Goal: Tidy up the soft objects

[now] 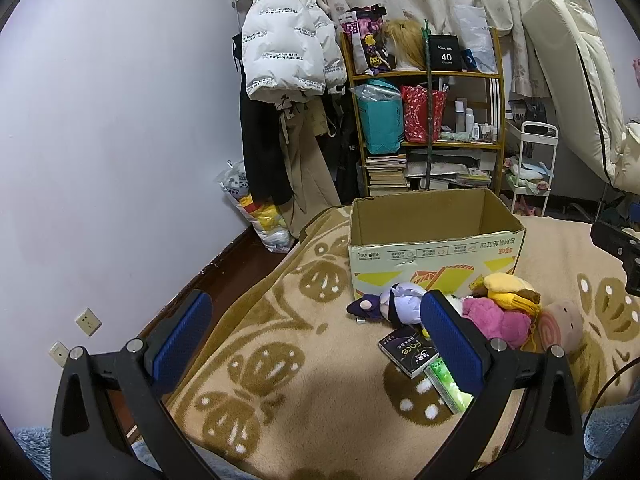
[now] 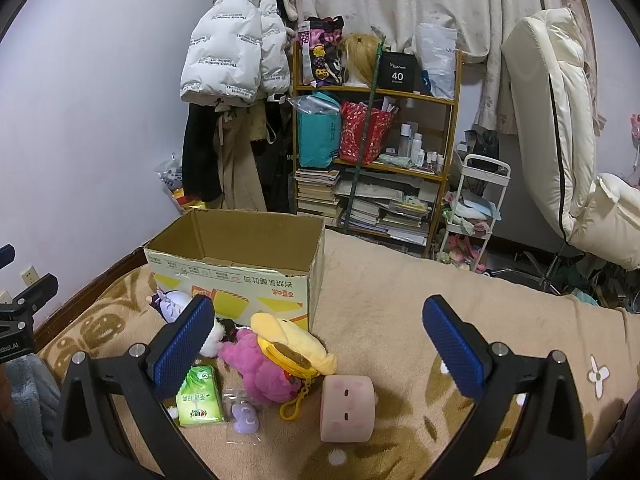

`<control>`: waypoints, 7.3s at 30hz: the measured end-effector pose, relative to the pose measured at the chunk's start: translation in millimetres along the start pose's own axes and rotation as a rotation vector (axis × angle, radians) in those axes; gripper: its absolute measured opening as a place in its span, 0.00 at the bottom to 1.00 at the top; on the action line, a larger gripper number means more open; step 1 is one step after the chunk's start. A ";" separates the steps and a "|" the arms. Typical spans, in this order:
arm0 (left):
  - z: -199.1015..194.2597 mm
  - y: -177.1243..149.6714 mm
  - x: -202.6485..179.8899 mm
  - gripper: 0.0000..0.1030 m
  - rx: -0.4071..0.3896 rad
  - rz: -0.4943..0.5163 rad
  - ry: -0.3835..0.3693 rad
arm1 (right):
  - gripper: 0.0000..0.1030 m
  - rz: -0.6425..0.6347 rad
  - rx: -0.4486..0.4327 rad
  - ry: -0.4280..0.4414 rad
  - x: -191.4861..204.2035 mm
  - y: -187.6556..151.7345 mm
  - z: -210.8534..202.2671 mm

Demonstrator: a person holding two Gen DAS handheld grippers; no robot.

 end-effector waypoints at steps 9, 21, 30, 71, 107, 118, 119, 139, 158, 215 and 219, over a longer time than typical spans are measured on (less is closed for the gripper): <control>-0.1 -0.7 -2.4 0.99 0.000 0.005 -0.003 | 1.00 -0.004 -0.002 -0.002 0.1 -2.6 1.6; 0.3 -1.9 -2.5 0.99 0.000 0.003 -0.001 | 1.00 -0.008 -0.001 0.000 1.5 -3.8 3.4; 1.5 -3.3 -3.3 0.99 0.002 0.006 -0.004 | 1.00 -0.003 0.000 0.000 0.9 -3.0 2.5; 3.7 -8.0 -9.2 0.99 0.004 0.018 -0.003 | 1.00 -0.005 0.009 0.003 1.0 -5.5 4.5; 61.9 -11.6 -84.2 0.99 0.199 0.151 -0.087 | 1.00 0.084 0.197 -0.009 -17.3 -23.2 53.2; 91.4 -52.0 -131.4 0.99 0.353 0.247 -0.157 | 1.00 0.172 0.413 -0.065 -53.5 -41.7 99.4; 91.9 -55.2 -135.1 0.99 0.362 0.259 -0.164 | 1.00 0.183 0.433 -0.071 -57.0 -44.2 103.0; 108.4 -84.9 -150.0 0.92 0.566 0.216 -0.305 | 0.99 0.300 0.680 -0.077 -86.2 -82.6 132.5; 106.3 -96.7 -149.4 0.63 0.582 0.197 -0.406 | 0.50 0.302 0.724 -0.030 -74.9 -90.3 134.5; 104.9 -107.8 -180.7 0.62 0.647 0.171 -0.395 | 0.44 0.226 0.589 0.020 -50.6 -72.3 103.9; 95.3 -101.8 -180.0 0.62 0.615 0.169 -0.380 | 0.44 0.207 0.530 0.033 -46.6 -62.9 95.1</control>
Point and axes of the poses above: each gripper's, at about its wrist camera, not at the fingertips, and z roughly the way its jaws point, x to its left, y to its top, the point moved 1 cm from there along z, roughly the way its jaws point, and after that the axes turned 11 degrees about y, right-handed, at the moved point
